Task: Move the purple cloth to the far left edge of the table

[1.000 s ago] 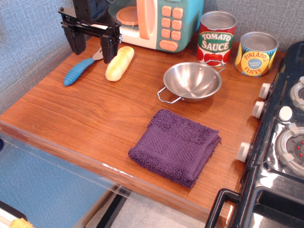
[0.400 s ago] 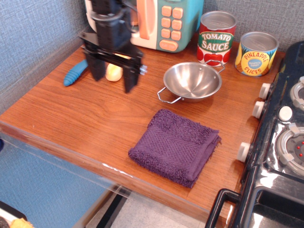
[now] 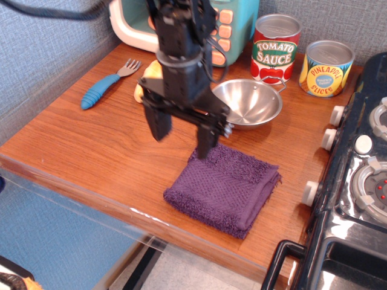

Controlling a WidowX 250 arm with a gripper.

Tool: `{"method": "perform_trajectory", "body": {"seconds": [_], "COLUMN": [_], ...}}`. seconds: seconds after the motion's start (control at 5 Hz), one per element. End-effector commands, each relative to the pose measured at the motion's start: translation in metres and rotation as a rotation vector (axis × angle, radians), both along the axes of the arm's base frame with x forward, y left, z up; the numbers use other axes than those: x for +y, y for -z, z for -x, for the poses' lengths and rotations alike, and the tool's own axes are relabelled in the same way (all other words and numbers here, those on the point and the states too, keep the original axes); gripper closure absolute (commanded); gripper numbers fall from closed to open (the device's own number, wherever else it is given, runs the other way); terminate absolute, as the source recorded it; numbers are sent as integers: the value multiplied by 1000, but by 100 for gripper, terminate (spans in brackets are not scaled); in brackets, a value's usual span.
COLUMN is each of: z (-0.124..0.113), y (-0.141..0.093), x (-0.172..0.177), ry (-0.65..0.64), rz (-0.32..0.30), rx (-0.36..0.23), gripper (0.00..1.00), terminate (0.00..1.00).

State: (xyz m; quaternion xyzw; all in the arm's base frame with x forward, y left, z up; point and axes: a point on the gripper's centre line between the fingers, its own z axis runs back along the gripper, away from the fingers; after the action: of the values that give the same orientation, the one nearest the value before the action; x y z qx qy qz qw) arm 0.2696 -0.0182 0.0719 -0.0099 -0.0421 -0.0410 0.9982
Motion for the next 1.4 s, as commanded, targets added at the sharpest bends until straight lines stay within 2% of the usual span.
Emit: {"method": "perform_trajectory", "body": {"seconds": [0.0, 0.6, 0.8, 1.0, 1.2], "z": [-4, -9, -17, -24, -17], "y": [5, 34, 38, 33, 48], "x": [-24, -48, -44, -29, -19], "ry": [-31, 7, 6, -20, -20], "rz": [-23, -91, -102, -74, -76], "rx": [-60, -50, -46, -63, -32], "gripper": [0, 0, 0, 0, 0], "terminate": [0, 0, 0, 0, 0]}}
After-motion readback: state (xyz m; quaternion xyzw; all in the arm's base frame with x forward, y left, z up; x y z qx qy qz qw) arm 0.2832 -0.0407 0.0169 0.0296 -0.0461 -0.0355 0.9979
